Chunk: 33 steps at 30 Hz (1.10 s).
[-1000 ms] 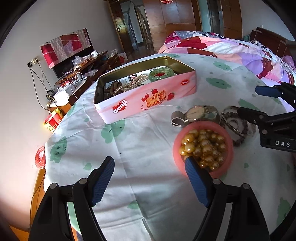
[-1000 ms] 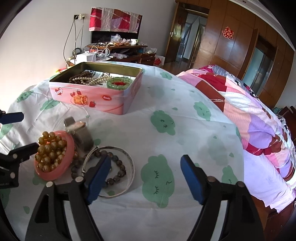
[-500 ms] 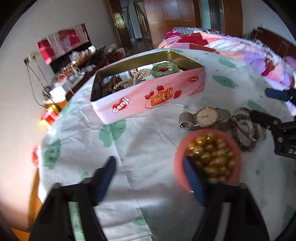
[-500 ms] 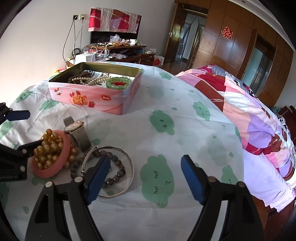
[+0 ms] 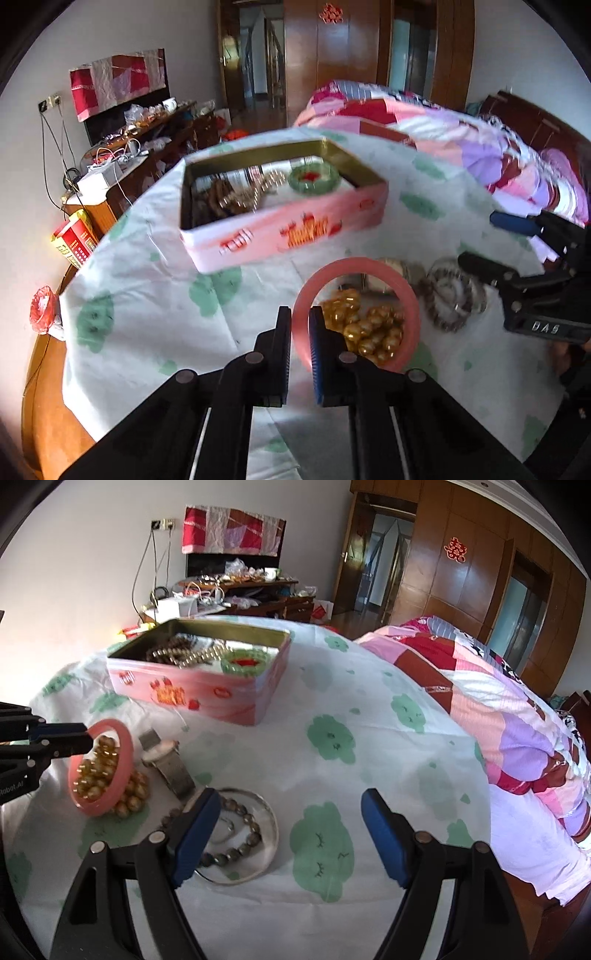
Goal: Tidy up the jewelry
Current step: 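Grasp the pink bangle with the left gripper while the right grasps the silver wristwatch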
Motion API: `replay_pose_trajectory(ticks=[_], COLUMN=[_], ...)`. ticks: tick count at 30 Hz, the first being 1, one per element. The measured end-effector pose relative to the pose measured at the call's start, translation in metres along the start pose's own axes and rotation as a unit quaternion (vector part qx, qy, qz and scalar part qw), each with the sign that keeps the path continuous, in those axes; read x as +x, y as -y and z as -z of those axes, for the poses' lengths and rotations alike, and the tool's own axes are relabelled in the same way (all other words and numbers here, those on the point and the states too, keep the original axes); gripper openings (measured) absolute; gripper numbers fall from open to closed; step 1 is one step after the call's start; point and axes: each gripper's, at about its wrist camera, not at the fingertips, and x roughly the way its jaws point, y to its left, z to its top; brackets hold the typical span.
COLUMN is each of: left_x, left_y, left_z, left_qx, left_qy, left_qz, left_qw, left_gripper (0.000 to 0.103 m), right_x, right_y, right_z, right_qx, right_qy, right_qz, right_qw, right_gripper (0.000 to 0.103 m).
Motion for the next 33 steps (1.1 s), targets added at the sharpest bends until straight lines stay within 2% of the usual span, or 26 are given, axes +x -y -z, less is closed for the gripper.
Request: replay_pose_trajectory(ticks=[9, 19, 28, 30, 33], left_x=[-0.012, 0.007, 0.012, 0.012, 0.012], left_y=[-0.026, -0.048, -0.044, -0.045, -0.045], left_z=[-0.012, -0.001, 0.004, 0.005, 0.005], left_qx=[-0.022, -0.052, -0.054, -0.055, -0.056], left_qy=[0.024, -0.004, -0.014, -0.015, -0.015], left_qz=[-0.041, -0.064, -0.056, -0.055, -0.055], left_qw=[0.9986, 0.9966, 0.9969, 0.9969, 0.9968], left_gripper=[0.009, 0.009, 0.009, 0.009, 0.009], right_x=[-0.001, 0.017, 0.029, 0.031, 0.033], right_y=[-0.028, -0.056, -0.067, -0.068, -0.067], right_z=[-0.019, -0.024, -0.025, -0.024, -0.023], right_qx=[-0.038, -0.091, -0.112, -0.111, -0.103], right_qy=[0.019, 0.003, -0.022, -0.031, -0.039], right_qz=[-0.036, -0.058, -0.084, -0.103, -0.104], right_qw=[0.998, 0.994, 0.990, 0.988, 0.988], right_gripper=[0.081, 0.079, 0.060, 0.039, 0.034])
